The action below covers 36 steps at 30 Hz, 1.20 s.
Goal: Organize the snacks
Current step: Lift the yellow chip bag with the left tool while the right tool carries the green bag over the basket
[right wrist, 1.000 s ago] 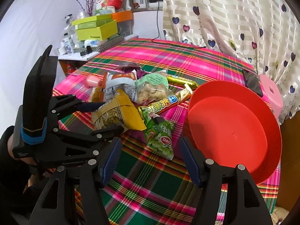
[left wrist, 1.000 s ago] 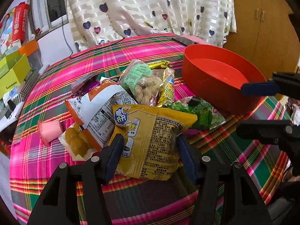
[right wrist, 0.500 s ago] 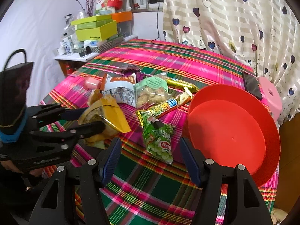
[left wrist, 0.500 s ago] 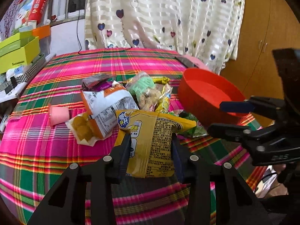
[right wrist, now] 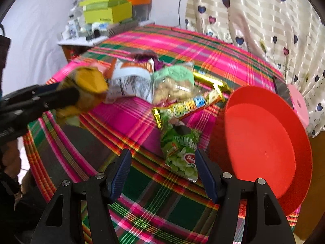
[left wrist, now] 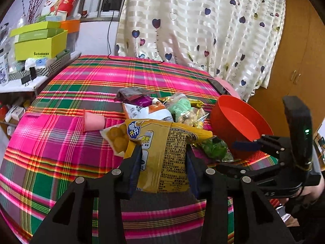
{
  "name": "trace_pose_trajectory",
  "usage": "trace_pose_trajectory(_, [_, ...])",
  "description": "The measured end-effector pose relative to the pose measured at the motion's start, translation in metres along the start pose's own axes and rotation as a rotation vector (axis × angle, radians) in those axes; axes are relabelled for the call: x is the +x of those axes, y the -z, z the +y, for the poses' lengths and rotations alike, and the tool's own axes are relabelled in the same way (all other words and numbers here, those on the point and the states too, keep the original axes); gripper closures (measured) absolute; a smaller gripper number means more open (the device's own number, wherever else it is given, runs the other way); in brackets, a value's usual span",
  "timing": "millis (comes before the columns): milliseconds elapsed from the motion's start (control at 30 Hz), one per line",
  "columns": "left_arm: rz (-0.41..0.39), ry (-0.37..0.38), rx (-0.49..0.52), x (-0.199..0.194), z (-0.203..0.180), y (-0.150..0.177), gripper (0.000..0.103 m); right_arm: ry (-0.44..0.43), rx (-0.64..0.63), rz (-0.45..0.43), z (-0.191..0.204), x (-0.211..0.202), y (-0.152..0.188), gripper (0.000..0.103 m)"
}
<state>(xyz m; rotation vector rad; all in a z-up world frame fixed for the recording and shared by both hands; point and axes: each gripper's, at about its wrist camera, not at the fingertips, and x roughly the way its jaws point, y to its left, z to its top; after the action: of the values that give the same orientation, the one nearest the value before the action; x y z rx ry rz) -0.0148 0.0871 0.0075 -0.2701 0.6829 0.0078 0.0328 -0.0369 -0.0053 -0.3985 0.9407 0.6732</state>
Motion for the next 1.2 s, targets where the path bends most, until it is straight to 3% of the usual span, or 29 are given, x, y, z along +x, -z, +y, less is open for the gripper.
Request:
trace_pose_trajectory(400, [0.001,0.008,-0.022,-0.004,0.008,0.006,0.061,0.15,-0.053,0.045,0.01,0.032,-0.011,0.038])
trace_pose_trajectory(500, [0.0,0.008,-0.027,-0.005,0.01,0.007,0.061,0.166,-0.074,0.051,0.013,0.036,-0.011,0.046])
trace_pose_trajectory(533, [0.001,0.009,-0.029,-0.005,0.01,0.008,0.061,0.183,-0.081,0.05,0.014,0.036,-0.011,0.059])
trace_pose_trajectory(833, [0.002,0.015,-0.033,-0.006,0.009,0.006,0.061,0.112,-0.067,0.028,0.014,0.027,-0.005,0.065])
trace_pose_trajectory(1200, [-0.005,0.008,-0.032,-0.01,0.004,0.006,0.061,0.043,-0.037,-0.097,0.019,-0.015,-0.009,0.065])
